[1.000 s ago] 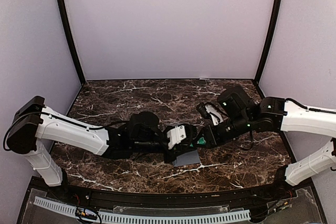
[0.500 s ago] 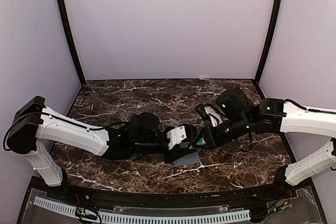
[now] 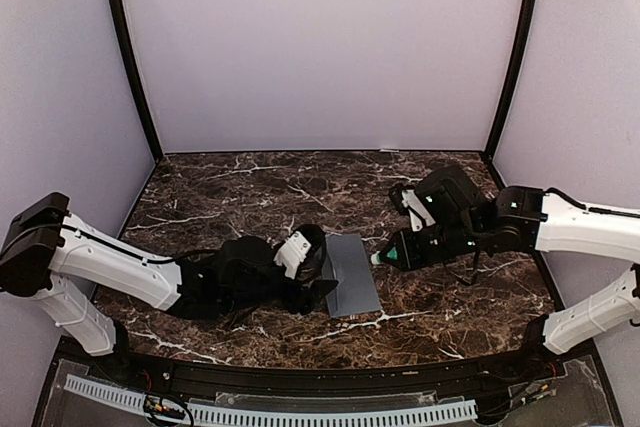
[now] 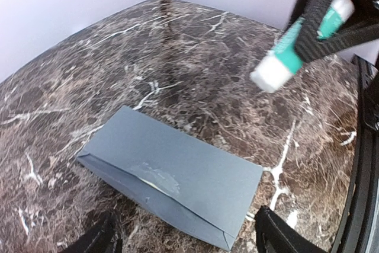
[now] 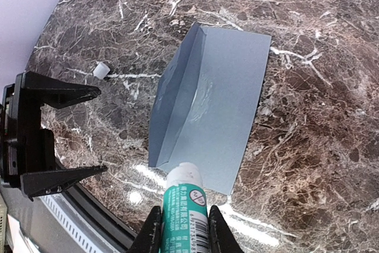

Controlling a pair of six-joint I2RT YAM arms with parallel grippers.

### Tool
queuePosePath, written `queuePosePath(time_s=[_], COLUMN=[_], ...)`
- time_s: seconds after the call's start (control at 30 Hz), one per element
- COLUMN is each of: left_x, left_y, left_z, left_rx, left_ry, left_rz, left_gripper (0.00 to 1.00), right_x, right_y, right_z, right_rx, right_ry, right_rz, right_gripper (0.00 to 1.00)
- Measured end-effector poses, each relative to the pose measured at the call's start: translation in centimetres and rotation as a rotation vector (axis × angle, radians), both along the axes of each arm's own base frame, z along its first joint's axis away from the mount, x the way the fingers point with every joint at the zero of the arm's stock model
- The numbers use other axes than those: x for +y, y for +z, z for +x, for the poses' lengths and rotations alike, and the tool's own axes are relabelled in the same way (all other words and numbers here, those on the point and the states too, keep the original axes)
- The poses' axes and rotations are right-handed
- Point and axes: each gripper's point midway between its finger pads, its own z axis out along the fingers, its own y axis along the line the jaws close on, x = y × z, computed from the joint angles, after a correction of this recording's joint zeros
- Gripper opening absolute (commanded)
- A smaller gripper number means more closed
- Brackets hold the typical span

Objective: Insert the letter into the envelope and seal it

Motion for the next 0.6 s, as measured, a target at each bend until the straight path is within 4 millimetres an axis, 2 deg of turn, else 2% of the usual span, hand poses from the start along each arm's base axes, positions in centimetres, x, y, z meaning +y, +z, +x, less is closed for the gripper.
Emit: queuePosePath(time_s=[0.13,0.33,0.6], left_x=[1.2,1.0,0.1], left_y=[-1.3,-3.3,-7.6], left_z=[1.8,3.8,4.7], left_rx=[0.111,0.234,0.306], left_ry=[0.196,0.405,0.522], left_rz=[-0.038,-0.076,-0.034], left_gripper=[0.74,0.71,0.62], right_x=[-0.6,-1.2,-1.9], right_y=[-0.4,-0.6,-0.4], right_z=[0.5,0.4,0.1], right_rx=[-0.02,-0.029,-0.045], right_ry=[-0.024,-0.034,-0.04], right_rz=[-0.021,-0.028,-0.014], right_gripper=[0.0,0.0,0.0])
